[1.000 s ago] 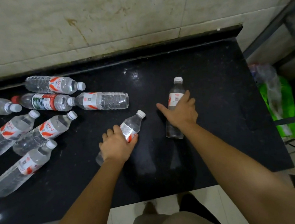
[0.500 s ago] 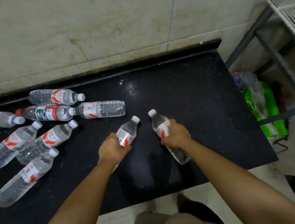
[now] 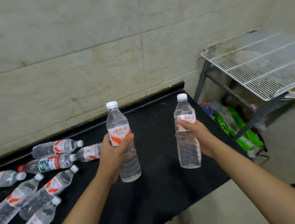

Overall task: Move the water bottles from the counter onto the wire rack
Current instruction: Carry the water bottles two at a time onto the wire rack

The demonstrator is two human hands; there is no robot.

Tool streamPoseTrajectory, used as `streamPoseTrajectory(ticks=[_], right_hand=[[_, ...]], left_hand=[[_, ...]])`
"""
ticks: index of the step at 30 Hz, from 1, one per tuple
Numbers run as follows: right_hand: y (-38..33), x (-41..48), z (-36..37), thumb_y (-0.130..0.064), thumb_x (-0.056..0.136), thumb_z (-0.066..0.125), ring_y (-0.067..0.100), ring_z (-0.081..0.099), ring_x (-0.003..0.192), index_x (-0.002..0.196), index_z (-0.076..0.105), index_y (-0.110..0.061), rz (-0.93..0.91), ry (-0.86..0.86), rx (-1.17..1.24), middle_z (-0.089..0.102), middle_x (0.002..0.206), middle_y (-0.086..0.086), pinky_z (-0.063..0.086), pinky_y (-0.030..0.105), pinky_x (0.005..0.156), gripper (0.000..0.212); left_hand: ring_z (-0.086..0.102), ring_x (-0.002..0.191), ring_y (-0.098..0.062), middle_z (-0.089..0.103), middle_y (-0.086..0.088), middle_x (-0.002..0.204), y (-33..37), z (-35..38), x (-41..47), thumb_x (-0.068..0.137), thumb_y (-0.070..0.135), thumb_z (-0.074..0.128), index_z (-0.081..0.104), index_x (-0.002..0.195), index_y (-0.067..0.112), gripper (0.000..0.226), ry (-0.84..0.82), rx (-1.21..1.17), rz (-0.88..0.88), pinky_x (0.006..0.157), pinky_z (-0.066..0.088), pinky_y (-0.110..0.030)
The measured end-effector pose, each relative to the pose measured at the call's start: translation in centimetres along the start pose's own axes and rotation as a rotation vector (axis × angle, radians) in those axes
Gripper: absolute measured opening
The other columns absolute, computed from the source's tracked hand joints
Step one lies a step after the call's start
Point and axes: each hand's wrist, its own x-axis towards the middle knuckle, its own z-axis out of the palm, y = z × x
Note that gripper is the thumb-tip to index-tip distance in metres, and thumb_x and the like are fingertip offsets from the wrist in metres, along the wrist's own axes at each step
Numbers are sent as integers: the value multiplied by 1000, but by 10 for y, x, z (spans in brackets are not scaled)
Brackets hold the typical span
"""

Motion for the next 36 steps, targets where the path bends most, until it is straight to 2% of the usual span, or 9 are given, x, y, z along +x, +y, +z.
streamPoseTrajectory(ticks=[5,9,15,19,24,29,31,33,36], right_hand=[[-33,-44,-49,-65,72,76,24,71,78,111,69,-12,-85,74,105,71,90,10,59,35,69,66],[-70,-75,-94,-74,60,79,24,71,81,115,69,-8,-258,120,74,70,96,14,60,35,70,86],[-102,-97,-189,-66,75,73,20,73,85,114,68,-15,-451,192,96,76,93,4,59,40,84,64],[-117,-103,-286,-60,80,69,19,73,80,114,68,-11,-463,214,117,76,89,4,60,35,73,60],[-146,-103,-404,-55,83,73,25,72,81,113,70,-11,-478,345,137,75,91,8,59,42,79,53],[-186,-81,-471,-53,86,73,23,70,78,104,70,-14,-500,362,143,73,85,5,58,40,75,43],[-202,-63,-483,-62,76,77,23,72,86,109,70,-18,-543,357,102,75,93,3,58,43,84,56],[-218,-44,-489,-64,74,77,18,75,93,114,68,-22,-580,353,52,77,101,0,59,39,88,59],[-246,-10,-491,-66,71,70,11,75,95,118,64,-26,-617,341,-49,76,109,-3,59,30,82,61]], left_hand=[[72,92,-27,74,-8,102,47,66,-20,56,54,87,63,115,18,73,-94,-67,127,79,60,-43],[72,84,-22,74,-3,92,83,140,-41,63,65,82,68,106,20,64,-156,-97,186,79,59,-42],[70,80,-15,73,3,86,98,283,-76,71,62,73,67,99,23,49,-315,-84,315,74,58,-33],[68,75,-11,72,6,83,92,388,-95,79,52,72,66,103,18,42,-356,-116,331,68,54,-27],[66,56,-10,70,3,67,90,498,-107,86,40,65,58,109,5,42,-405,-145,282,51,53,-25],[69,84,-19,73,-3,95,102,552,-88,81,53,75,66,113,19,48,-361,-85,342,75,57,-36],[71,91,-19,74,-3,102,111,567,-72,77,51,78,64,117,22,52,-374,-61,374,77,58,-32],[72,96,-16,74,-1,108,120,580,-54,76,48,80,63,119,25,52,-391,-37,428,77,56,-26],[70,96,-12,73,0,110,132,597,-17,74,47,78,63,118,24,52,-349,-15,479,78,55,-25]])
